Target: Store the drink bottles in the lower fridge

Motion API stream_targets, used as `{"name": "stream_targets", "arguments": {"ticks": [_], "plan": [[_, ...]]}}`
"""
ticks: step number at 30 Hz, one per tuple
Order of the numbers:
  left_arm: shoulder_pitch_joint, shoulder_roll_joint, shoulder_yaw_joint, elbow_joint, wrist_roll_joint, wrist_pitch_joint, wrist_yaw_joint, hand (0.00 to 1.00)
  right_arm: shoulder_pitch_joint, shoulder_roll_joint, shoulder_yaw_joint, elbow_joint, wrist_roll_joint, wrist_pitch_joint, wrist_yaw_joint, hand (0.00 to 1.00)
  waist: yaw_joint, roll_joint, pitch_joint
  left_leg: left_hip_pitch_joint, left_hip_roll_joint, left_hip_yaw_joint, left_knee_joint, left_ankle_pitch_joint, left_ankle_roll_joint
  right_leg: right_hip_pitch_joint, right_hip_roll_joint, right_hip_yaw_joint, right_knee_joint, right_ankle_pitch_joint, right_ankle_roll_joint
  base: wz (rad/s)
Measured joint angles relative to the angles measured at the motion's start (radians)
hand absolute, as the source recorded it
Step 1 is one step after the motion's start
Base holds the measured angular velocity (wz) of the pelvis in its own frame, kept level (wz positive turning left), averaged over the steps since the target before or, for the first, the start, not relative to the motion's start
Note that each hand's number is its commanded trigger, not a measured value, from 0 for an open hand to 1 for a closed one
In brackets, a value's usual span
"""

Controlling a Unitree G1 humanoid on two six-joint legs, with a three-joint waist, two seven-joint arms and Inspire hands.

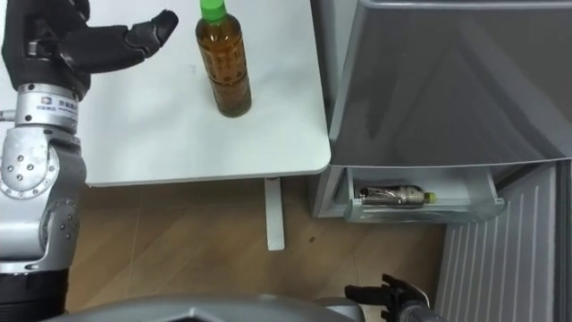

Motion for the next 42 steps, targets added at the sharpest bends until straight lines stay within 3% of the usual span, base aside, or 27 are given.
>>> {"name": "stream_targets", "arguments": {"ticks": [16,29,42], "plan": [[0.000,-0.002,-0.067,0.075,-0.009,0.009,-0.027,0.00,-0.008,-0.003,0.000,0.010,0.019,-0.001,-0.006,0.00,-0.010,0.014,-0.0028,-0.003,0.009,0.006,0.000,0.000,-0.001,-0.002,0.009,0.004,0.003,0.004,-0.004,-0.01],[0.003,-0.001,-0.102,0.168,-0.009,0.041,-0.049,0.00,-0.010,-0.002,0.001,0.009,0.019,0.001,-0.003,0.00,-0.008,0.008,-0.0026,0.002,0.010,0.013,-0.002,0.000,-0.001,-0.002,0.008,0.008,0.003,0.004,-0.004,-0.01],[0.005,-0.001,-0.118,0.220,-0.009,0.041,-0.067,0.00,-0.018,-0.001,0.002,0.010,0.019,0.001,0.007,0.00,-0.008,-0.003,-0.0011,0.003,0.011,0.015,-0.001,0.000,-0.001,-0.003,0.009,0.010,0.008,0.004,-0.004,0.00]]}}
